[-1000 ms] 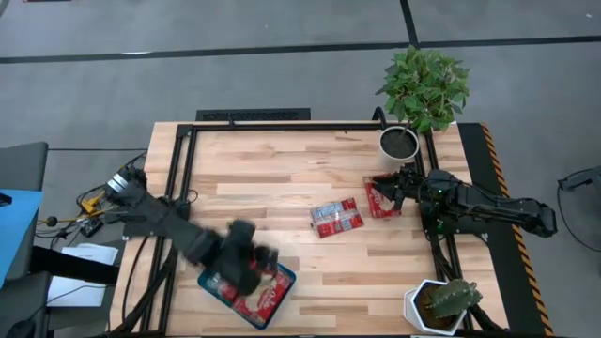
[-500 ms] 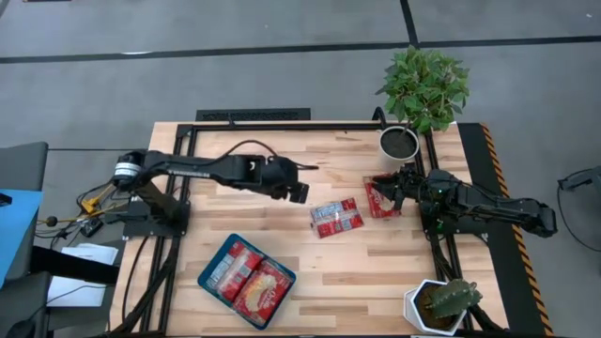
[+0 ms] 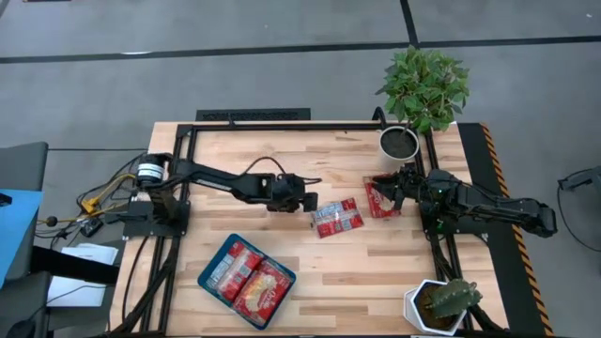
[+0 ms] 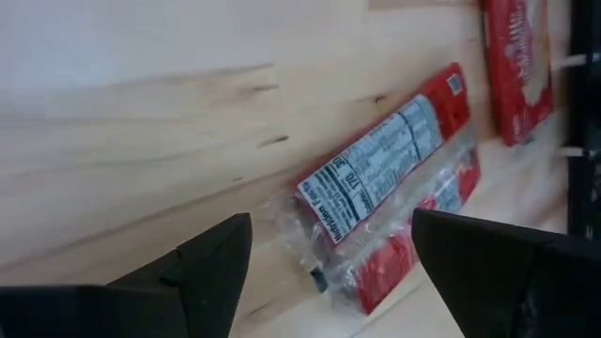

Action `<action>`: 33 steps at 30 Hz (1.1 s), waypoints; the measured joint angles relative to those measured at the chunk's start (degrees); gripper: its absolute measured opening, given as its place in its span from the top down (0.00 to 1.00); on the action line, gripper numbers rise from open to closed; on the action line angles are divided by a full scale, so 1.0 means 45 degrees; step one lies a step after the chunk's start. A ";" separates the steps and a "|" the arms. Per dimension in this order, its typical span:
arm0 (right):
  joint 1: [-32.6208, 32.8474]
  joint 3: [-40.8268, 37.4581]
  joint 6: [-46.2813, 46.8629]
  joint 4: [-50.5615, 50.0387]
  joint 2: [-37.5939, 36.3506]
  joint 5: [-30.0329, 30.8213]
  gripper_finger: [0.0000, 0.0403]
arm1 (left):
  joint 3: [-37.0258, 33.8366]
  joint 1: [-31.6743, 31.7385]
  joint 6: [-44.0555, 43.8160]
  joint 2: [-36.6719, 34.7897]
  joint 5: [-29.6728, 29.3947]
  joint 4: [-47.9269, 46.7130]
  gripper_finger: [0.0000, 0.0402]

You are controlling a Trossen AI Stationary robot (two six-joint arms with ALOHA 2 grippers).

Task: Sort popcorn bags into baskets
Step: Put the red popcorn bag into the blue bin

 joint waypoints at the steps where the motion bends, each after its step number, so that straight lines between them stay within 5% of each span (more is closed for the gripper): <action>1: 0.0000 0.0000 -0.0001 -0.0001 0.0000 0.0004 0.47 | 0.0000 -0.0017 -0.0143 0.0188 0.0006 0.0138 0.30; 17: 0.0000 0.0000 -0.0062 -0.0001 0.0000 0.0002 0.48 | 0.0250 -0.0151 -0.1165 0.2841 0.0967 0.2755 0.35; 30: 0.0000 0.0000 -0.0236 -0.0001 0.0000 0.0009 0.49 | 0.0907 -0.0173 0.0809 0.3890 0.1661 0.3372 0.95; 33: 0.0000 0.0000 -0.0231 -0.0001 0.0000 0.0009 0.48 | 0.1160 -0.0187 0.1450 0.3954 0.1867 0.3363 0.98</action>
